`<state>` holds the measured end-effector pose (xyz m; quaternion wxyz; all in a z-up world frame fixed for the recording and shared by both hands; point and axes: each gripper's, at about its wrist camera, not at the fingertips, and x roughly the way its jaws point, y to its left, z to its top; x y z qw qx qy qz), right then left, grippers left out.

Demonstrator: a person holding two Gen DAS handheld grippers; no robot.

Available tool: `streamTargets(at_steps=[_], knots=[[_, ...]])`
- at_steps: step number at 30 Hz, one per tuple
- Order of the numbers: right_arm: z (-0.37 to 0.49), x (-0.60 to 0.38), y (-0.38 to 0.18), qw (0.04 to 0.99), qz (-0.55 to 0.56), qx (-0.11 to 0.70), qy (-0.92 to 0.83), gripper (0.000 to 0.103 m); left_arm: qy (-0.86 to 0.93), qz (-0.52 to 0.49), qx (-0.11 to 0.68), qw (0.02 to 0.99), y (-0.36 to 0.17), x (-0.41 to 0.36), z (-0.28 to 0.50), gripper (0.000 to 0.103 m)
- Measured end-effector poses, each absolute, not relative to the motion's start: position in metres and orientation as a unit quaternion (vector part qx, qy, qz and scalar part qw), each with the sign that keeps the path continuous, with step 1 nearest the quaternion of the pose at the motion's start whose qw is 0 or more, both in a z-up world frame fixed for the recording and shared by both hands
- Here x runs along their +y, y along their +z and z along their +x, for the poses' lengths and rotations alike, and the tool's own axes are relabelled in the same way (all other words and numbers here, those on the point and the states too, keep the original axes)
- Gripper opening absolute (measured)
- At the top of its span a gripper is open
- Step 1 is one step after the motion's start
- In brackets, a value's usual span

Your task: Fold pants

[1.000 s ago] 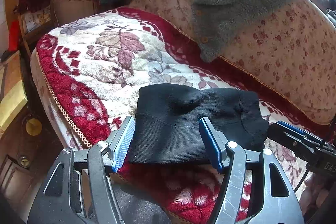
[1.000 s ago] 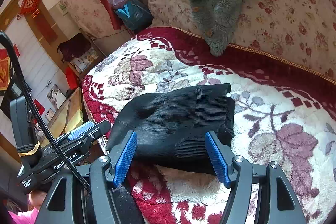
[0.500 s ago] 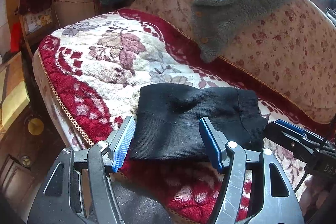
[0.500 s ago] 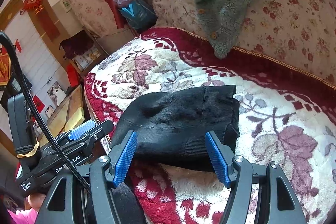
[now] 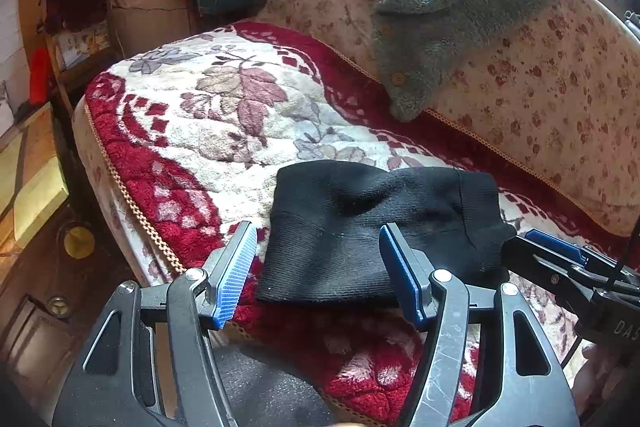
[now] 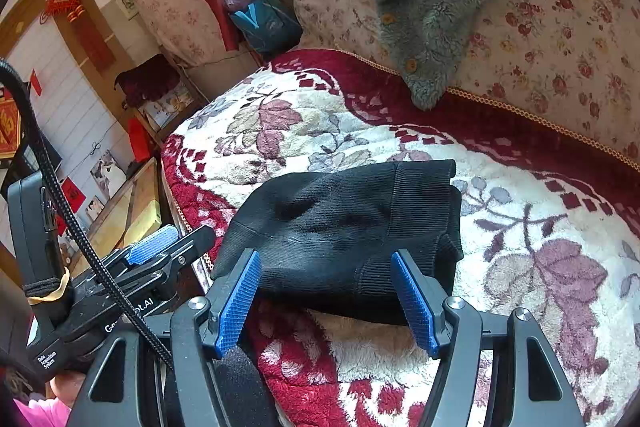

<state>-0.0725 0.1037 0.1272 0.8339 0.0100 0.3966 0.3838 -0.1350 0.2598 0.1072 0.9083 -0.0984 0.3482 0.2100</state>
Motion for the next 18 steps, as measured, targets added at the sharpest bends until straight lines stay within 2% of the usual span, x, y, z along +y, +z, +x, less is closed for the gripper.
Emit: streamTargets(at_steps=[18], knots=[[-0.0787,0.1104,0.1275,0.832,0.004,0.397,0.389,0.065,0.21,-0.102,0.345,0.909,0.1095,0.2595,-0.14,0.064]])
